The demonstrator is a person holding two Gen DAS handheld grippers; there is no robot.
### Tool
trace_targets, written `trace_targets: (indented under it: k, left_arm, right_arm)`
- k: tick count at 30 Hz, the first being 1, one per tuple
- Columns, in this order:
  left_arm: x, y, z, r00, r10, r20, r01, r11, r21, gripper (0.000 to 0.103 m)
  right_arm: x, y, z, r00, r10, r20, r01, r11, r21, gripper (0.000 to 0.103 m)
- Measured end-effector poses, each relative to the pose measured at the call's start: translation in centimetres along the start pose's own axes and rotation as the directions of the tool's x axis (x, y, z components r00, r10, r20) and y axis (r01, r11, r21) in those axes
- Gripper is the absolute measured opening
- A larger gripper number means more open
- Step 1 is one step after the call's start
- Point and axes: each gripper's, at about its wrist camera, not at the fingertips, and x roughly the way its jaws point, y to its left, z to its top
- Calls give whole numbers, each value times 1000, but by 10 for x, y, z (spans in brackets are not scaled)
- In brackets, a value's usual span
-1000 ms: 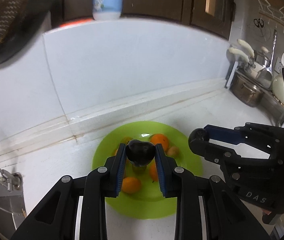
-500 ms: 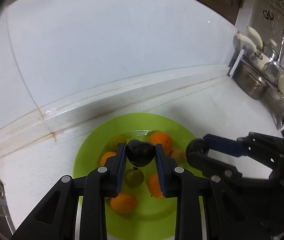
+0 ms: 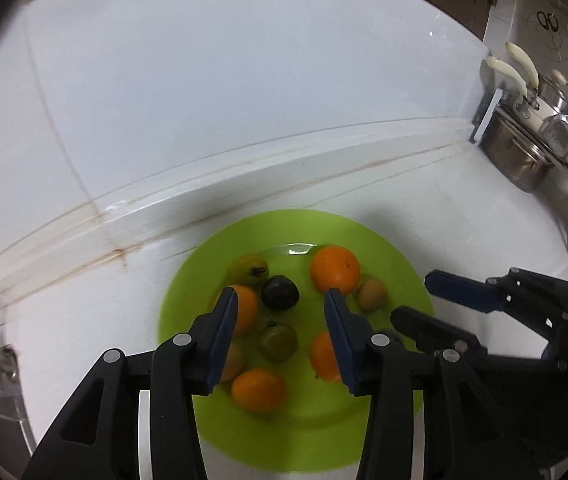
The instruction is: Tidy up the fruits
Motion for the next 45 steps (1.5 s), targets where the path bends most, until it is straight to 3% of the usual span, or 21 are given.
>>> trace_targets:
  k: [5,7,16,23,29,33,37,40,42,45]
  left_arm:
    - [-25,6,-12,997,71,39,-71,997,-12,51]
    - [-35,6,-18,994,97,56,-97,995,-8,55]
    - [-78,-4,-44,981,146,128,-142,989,-35,60]
    - [-120,-24,-70,960,201,193,-191,979,-71,65]
    - [-164,-51,-101,927,276,255,-257,960,-109,74]
    - [-185,-68,-122,913,305,271,-283,952,-117,78]
    - [-202,-83,-144,910,318,264,-291,947,-139,80]
    - [-213,-97,-161,896,351,272,-322,935,-147,83]
    - [-222,-106,-173,891,357,279,-326,933,-152,86]
    - [-235,-116,-189,893,351,282,-313,934,-172,88]
  right_arm:
    - [-14,2,-2,999,-21,25,21,1000,6,38]
    - [-23,3,-3,998,-35,43,34,999,18,47]
    - [-70,19,-16,986,-84,141,87,996,-15,53]
    - [-111,29,-33,972,-102,210,114,993,-44,53]
    - [-148,29,-54,968,-67,240,81,996,-48,53]
    - [-176,28,-73,965,-49,257,65,997,-51,53]
    - [-201,30,-95,962,-43,268,63,996,-68,53]
    - [-217,32,-112,959,-48,278,73,994,-80,54]
    - [-226,32,-122,959,-41,281,66,995,-78,59]
    - [-240,33,-139,957,-41,288,66,995,-77,60]
